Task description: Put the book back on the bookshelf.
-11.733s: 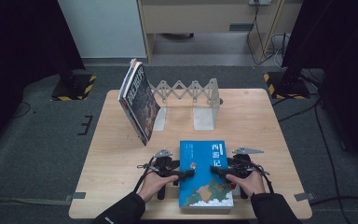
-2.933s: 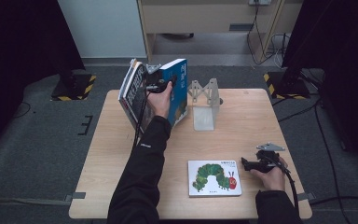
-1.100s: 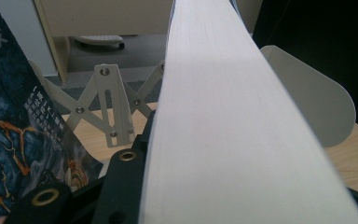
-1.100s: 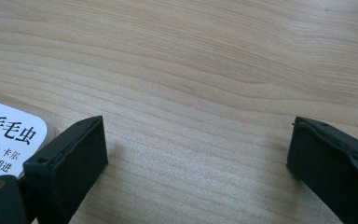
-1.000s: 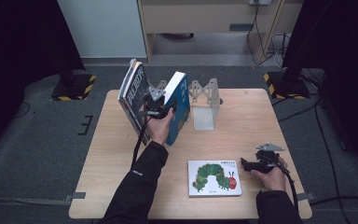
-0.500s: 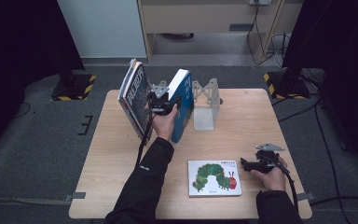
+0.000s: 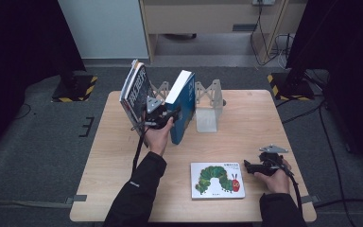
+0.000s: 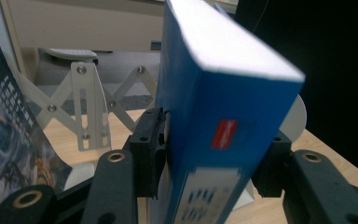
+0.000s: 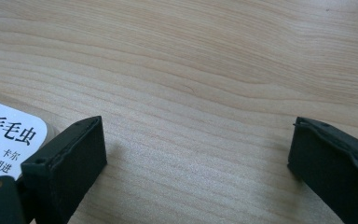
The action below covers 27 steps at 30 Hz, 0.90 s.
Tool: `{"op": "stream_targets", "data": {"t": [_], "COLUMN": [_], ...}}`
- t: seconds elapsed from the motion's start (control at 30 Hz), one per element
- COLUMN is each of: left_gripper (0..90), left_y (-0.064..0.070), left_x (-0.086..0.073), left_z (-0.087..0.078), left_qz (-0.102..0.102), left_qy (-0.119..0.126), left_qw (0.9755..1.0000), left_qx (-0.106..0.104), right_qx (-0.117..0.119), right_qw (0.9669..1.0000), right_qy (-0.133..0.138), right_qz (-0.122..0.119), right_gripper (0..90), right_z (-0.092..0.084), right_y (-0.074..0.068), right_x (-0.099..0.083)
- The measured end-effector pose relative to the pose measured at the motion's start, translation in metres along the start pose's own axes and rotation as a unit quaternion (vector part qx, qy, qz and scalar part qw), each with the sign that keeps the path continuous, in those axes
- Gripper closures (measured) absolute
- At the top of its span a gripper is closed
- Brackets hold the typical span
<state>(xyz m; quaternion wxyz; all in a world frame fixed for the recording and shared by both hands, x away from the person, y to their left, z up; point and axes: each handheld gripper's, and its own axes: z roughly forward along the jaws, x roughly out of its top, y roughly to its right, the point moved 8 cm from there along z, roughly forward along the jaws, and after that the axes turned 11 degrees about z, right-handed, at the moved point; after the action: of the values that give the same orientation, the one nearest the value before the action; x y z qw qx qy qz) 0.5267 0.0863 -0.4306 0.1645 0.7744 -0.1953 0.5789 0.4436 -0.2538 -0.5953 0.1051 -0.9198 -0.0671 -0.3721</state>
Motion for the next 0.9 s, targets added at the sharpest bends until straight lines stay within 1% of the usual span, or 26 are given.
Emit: {"op": "stream_targets", "data": {"t": [0.07, 0.17, 0.33, 0.47, 0.53, 0.6, 0.67, 0.7, 0.77, 0.83, 0.9], "left_gripper": [53.5, 56.2, 57.5, 58.4, 58.8, 59.1, 59.5, 59.7, 59.9, 59.9, 59.7], "left_y": [-0.0005, -0.0007, -0.0008, -0.0007, -0.0005, 0.0, -0.0003, 0.0002, 0.0021, 0.0019, 0.0025], "left_x": [-0.001, 0.0004, 0.0013, 0.0021, 0.0023, 0.0027, 0.0032, 0.0028, 0.0021, 0.0021, 0.0023], "left_z": [-0.0004, -0.0001, 0.0028, 0.0067, 0.0084, 0.0087, 0.007, 0.0058, 0.0044, 0.0044, 0.0051], "left_qz": [0.004, 0.01, -0.002, -0.005, -0.003, 0.001, 0.01, 0.016, 0.019, 0.016, 0.017], "left_qy": [0.003, -0.001, 0.004, 0.007, 0.007, 0.004, 0.001, -0.001, -0.004, -0.003, -0.004], "left_qw": [1.0, 0.9998, 0.9996, 0.9992, 0.9988, 0.9986, 0.9983, 0.9979, 0.9975, 0.997, 0.9965], "left_qx": [0.004, 0.019, 0.028, 0.04, 0.049, 0.053, 0.057, 0.063, 0.069, 0.076, 0.081], "right_qx": [-0.001, -0.001, 0.0, 0.0, 0.0, 0.0, 0.0, 0.0, 0.0, 0.0, 0.0], "right_qw": [1.0, 1.0, 1.0, 1.0, 1.0, 1.0, 1.0, 1.0, 1.0, 1.0, 1.0], "right_qy": [0.001, 0.001, -0.001, -0.001, -0.002, -0.002, -0.002, -0.001, -0.001, -0.001, -0.002], "right_qz": [-0.002, 0.0, -0.002, -0.001, -0.001, -0.001, -0.001, -0.001, -0.001, -0.001, -0.001], "right_gripper": [4.4, 4.4, 4.3, 4.2, 4.2, 4.2, 4.2, 4.1, 4.1, 4.1, 4.0], "right_z": [0.0001, 0.0001, 0.0, -0.0001, -0.0001, 0.0, 0.0, 0.0, 0.0001, 0.0001, 0.0001], "right_y": [0.0002, 0.0, 0.0003, 0.0002, 0.0002, 0.0001, 0.0001, 0.0, 0.0, 0.0, 0.0], "right_x": [0.0001, 0.0001, 0.0, -0.0001, -0.0001, -0.0001, -0.0002, -0.0001, -0.0001, -0.0001, -0.0001]}}
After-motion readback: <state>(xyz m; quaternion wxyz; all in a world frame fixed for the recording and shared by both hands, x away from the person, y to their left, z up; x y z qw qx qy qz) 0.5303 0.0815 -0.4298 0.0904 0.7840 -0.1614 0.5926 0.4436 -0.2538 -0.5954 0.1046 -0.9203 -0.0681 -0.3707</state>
